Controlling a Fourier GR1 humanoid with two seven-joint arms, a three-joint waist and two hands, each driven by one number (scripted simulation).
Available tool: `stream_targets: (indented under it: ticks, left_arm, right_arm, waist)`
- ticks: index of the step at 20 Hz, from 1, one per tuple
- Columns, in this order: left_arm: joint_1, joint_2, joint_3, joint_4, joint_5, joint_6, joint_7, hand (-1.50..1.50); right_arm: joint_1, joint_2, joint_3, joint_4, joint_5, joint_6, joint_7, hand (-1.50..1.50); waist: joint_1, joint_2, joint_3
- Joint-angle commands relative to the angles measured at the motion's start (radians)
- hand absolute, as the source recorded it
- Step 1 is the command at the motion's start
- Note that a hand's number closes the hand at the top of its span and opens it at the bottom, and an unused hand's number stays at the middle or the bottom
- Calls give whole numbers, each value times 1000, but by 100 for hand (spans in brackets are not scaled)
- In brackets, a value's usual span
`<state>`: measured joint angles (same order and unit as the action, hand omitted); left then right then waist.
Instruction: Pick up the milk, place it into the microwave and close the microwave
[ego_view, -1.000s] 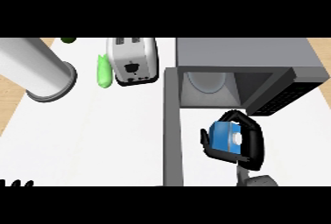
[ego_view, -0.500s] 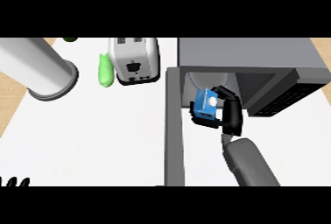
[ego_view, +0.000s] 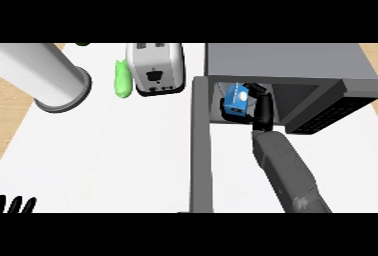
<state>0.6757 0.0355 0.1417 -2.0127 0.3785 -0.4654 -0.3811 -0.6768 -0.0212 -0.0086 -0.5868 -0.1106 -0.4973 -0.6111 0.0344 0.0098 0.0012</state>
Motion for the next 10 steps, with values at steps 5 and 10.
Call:
stream_targets:
  ticks: [5,10]
  left_arm:
    - [-14,1,-23,-24,-6,-11,29,-150]
    - [-26,36,12,-4,36,-40,33,-150]
  right_arm:
    - [-151,-87,-69,300,39,-35,-92,150]
    - [-227,-108,-71,384,66,-89,-85,150]
  waist:
    - [33,16,2]
    - [58,25,2]
